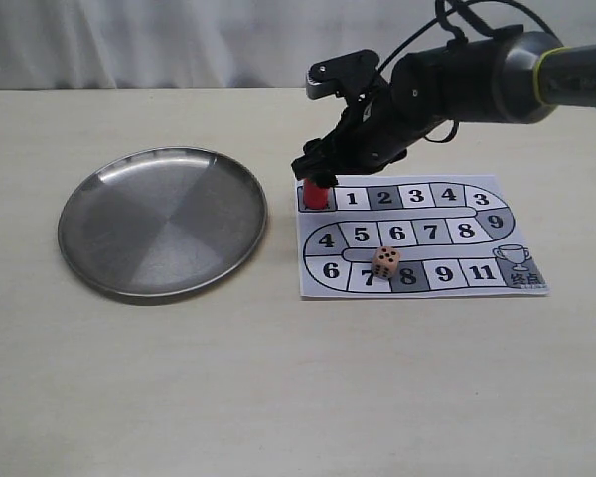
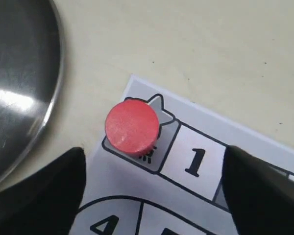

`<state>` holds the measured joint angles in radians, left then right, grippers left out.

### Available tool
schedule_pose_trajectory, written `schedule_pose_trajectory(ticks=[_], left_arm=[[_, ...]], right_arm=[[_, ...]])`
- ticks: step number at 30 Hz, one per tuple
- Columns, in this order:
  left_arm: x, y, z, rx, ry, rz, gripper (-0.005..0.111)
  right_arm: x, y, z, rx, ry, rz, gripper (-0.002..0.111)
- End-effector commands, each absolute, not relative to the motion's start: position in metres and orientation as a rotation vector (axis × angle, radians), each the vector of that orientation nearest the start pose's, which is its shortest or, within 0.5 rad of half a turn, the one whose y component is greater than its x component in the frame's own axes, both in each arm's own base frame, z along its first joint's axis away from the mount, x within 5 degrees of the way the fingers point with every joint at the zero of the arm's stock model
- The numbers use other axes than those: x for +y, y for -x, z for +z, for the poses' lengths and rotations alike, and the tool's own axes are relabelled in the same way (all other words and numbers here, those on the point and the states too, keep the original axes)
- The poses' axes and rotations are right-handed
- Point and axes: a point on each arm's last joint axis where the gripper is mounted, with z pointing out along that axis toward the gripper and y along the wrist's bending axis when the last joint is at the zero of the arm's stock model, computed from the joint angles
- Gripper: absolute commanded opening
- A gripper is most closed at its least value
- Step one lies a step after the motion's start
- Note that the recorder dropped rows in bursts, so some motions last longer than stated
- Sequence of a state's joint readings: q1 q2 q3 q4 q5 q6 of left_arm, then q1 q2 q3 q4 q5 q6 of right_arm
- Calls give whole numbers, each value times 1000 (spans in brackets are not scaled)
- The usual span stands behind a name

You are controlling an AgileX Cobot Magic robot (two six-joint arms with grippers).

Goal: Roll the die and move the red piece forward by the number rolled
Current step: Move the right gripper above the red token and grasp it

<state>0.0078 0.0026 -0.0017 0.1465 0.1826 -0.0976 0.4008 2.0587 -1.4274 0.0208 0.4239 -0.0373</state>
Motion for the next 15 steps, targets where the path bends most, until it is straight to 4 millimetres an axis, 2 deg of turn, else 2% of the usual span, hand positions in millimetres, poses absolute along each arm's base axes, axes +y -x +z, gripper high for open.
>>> schedule_pose_trajectory(ticks=[1, 6, 15], left_arm=[[2, -56, 198, 1655, -18, 53, 0], [2, -56, 198, 1655, -18, 53, 0], [2, -56, 198, 1655, -18, 53, 0]], right_arm=[[176, -413, 171, 2443, 534, 178, 72], [177, -416, 168, 2424, 529, 180, 72], [184, -434, 142, 2430, 530, 177, 72]])
